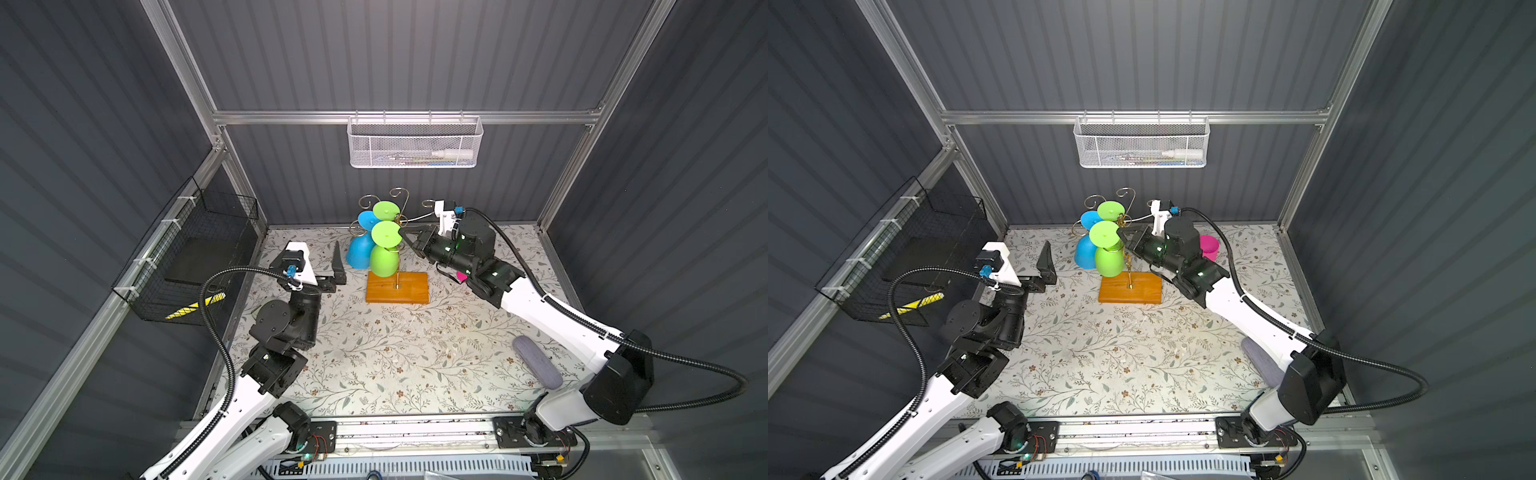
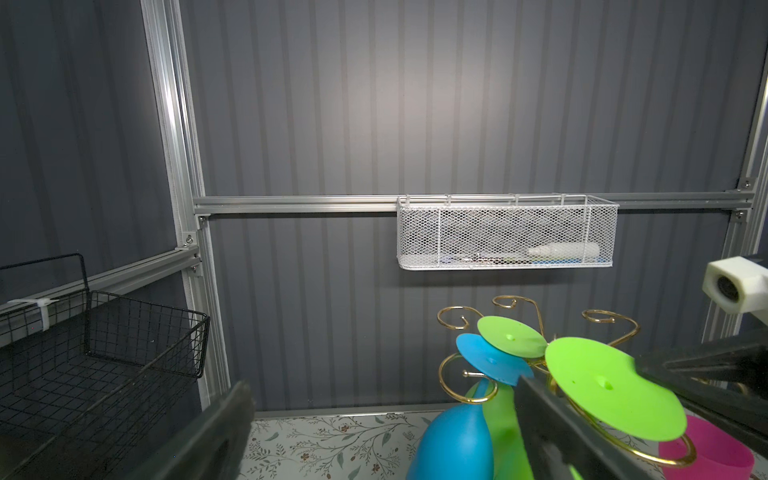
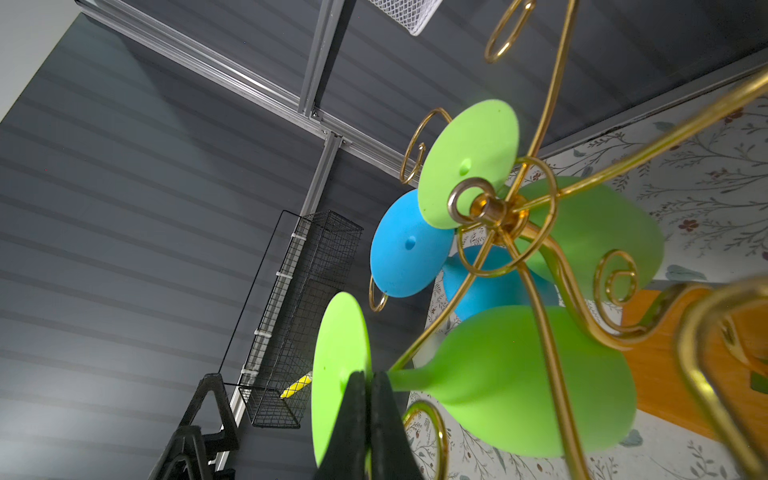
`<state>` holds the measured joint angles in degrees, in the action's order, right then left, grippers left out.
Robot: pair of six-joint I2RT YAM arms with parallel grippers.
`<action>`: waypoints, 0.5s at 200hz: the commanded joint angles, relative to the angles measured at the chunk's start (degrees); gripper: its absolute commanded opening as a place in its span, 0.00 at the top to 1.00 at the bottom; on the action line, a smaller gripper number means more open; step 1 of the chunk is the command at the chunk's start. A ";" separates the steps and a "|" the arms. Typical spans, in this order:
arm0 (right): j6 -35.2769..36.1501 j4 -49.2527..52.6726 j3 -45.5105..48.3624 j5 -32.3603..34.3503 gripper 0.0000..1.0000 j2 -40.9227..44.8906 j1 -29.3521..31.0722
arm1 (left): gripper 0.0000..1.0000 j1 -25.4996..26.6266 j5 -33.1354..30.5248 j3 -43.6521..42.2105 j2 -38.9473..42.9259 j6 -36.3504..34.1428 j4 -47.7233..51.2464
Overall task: Take the wine glass off the wine glass rack
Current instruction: 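Pull the green glass back from the rack with the right gripper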
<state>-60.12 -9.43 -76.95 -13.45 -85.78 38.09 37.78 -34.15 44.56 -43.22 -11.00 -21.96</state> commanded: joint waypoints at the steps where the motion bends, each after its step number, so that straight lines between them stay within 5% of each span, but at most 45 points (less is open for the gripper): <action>1: 2.37 -1.14 -2.33 3.27 1.00 0.08 -0.46 | 0.00 -0.16 -1.57 1.49 -1.10 -1.51 -1.89; 100: 5.13 2.65 -0.36 5.27 1.00 4.09 -1.70 | 0.01 -0.16 -3.97 2.20 -4.19 -3.67 -7.07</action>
<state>-57.95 -6.74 -76.97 -11.88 -84.27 37.63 37.78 -36.27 44.66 -46.94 -13.34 -25.36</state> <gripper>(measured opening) 0.053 0.994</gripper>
